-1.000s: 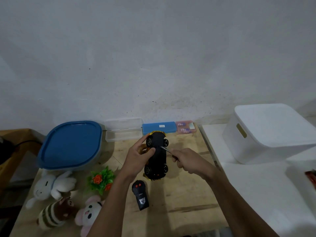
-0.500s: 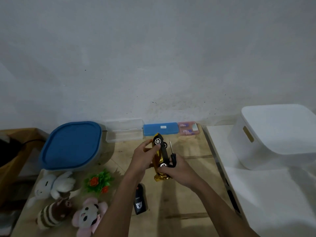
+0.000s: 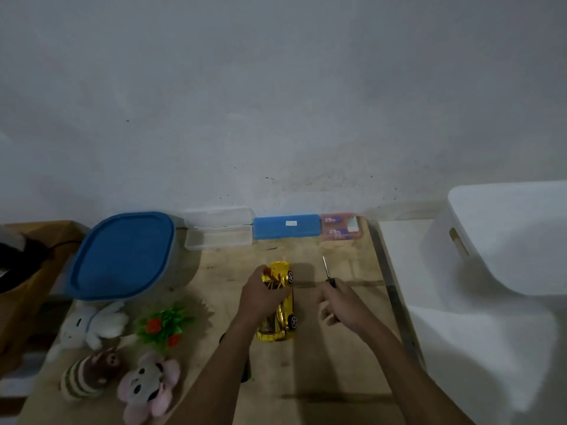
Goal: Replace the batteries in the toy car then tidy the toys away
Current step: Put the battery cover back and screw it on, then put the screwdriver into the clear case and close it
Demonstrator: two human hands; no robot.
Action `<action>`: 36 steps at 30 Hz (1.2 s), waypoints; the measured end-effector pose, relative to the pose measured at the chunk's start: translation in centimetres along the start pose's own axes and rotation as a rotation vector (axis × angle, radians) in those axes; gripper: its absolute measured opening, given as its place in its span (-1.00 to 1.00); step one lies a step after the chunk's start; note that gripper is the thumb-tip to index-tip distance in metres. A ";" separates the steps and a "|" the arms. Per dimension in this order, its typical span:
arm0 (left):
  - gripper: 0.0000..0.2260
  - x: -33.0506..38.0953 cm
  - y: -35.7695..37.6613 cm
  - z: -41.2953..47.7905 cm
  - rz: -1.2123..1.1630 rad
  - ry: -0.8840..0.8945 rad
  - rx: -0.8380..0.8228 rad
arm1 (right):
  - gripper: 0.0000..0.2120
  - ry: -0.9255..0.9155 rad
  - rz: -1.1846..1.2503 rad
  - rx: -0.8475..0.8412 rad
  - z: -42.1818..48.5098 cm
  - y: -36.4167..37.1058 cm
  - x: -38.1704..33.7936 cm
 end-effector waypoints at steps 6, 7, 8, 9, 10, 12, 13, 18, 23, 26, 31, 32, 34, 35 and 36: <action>-0.39 -1.8 4.7 0.8 0.237 -0.055 -0.029 | -0.81 0.037 -0.016 -0.011 2.0 -1.8 0.4; -0.36 -2.0 5.1 1.0 0.275 -0.067 -0.025 | -0.81 0.037 -0.027 -0.011 2.3 -2.0 0.5; -0.34 -2.0 5.5 1.1 0.297 -0.079 -0.021 | -0.81 0.030 -0.032 -0.007 2.5 -2.2 0.5; -0.33 -2.0 5.8 1.2 0.310 -0.087 -0.014 | -0.81 0.023 -0.030 -0.005 2.6 -2.4 0.5; -0.31 -2.1 6.1 1.3 0.319 -0.095 -0.009 | -0.82 0.019 -0.023 -0.006 2.7 -2.5 0.6; -0.27 -2.2 6.5 1.4 0.342 -0.108 -0.003 | -0.83 0.021 -0.012 -0.015 3.0 -2.8 0.8; -0.26 -2.3 6.7 1.4 0.354 -0.109 0.004 | -0.83 0.021 -0.011 -0.016 3.1 -3.0 1.0; -0.26 -2.1 6.8 1.7 0.392 -0.097 0.021 | -0.86 0.021 -0.003 -0.018 3.4 -3.3 1.4; -0.22 -2.1 6.7 1.6 0.382 -0.095 -0.023 | -0.83 0.007 -0.030 -0.019 4.0 -3.0 1.3; -0.20 -2.3 4.9 1.9 0.192 -0.095 0.018 | -0.81 -0.010 -0.040 -0.017 4.9 -2.4 0.7; -0.22 -5.2 -2.6 5.4 -0.246 -0.258 0.319 | -0.78 -0.066 -0.113 0.016 7.4 -0.2 -1.4; -0.20 -6.2 -4.1 6.3 -0.310 -0.296 0.373 | -0.78 -0.089 -0.137 0.013 7.8 0.5 -2.3; -0.17 -8.1 -6.4 8.2 -0.411 -0.340 0.437 | -0.78 -0.140 -0.214 -0.002 8.6 2.0 -4.2; -0.21 -8.6 -7.5 9.1 -0.456 -0.356 0.457 | -0.79 -0.162 -0.266 -0.009 9.1 2.9 -5.2; -0.28 -8.7 -8.5 9.8 -0.495 -0.368 0.475 | -0.80 -0.183 -0.314 -0.014 9.6 3.9 -6.3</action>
Point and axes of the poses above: each hand's wrist, its own z-axis towards the middle knuckle, its own y-axis out of the palm, x = y × z, the point moved 5 cm from there along z, towards the middle knuckle, and after that the axes turned 10 degrees about y, right-handed, at the moved point
